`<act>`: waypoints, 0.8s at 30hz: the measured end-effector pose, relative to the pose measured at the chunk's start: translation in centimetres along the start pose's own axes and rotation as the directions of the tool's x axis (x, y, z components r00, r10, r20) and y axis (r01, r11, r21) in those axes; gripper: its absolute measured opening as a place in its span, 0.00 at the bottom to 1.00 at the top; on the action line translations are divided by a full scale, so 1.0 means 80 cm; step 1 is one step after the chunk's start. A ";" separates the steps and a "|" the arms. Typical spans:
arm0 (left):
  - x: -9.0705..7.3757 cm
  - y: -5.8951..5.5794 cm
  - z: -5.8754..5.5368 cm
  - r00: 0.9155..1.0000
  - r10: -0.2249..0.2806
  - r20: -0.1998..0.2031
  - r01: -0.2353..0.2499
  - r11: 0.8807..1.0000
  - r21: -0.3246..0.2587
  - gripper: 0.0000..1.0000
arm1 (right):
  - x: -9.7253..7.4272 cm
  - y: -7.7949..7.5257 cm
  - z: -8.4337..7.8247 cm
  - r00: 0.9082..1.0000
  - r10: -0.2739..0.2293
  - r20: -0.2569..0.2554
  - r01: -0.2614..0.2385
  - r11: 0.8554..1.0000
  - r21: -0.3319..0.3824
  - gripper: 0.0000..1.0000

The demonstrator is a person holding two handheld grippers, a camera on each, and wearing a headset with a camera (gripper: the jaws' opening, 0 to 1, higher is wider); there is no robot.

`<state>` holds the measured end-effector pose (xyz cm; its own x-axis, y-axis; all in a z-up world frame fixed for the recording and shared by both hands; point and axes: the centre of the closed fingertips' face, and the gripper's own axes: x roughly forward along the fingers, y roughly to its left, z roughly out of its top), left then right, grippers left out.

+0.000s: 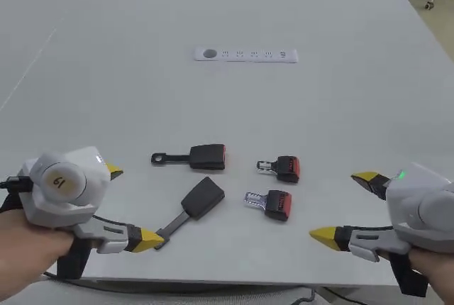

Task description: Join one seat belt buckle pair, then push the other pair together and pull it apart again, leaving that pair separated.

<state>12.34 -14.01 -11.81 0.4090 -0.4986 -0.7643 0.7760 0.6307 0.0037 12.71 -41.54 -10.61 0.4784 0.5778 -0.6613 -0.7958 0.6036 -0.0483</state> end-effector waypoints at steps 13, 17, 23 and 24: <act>0.028 -0.008 0.018 0.999 -0.043 -0.026 0.043 0.999 0.010 0.78 | 0.015 0.004 0.008 1.000 0.027 0.002 -0.027 0.999 -0.044 0.58; 0.039 -0.009 0.026 0.998 -0.049 -0.039 0.050 0.998 0.024 0.76 | 0.024 0.007 0.008 0.999 0.054 -0.006 -0.054 0.997 -0.057 0.54; 0.055 -0.009 0.033 0.998 -0.045 -0.054 0.047 0.998 0.033 0.74 | 0.036 0.006 0.011 0.997 0.078 -0.018 -0.079 0.994 -0.072 0.50; 0.058 -0.010 0.033 0.997 -0.049 -0.053 0.051 0.998 0.032 0.74 | 0.038 0.005 0.011 0.997 0.080 -0.018 -0.081 0.994 -0.076 0.50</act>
<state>14.87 -18.42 -13.64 0.3444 -0.4965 -0.7968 0.8107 0.5854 -0.0144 14.17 -39.04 -11.98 0.4065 0.6146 -0.6760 -0.8578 0.5115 -0.0508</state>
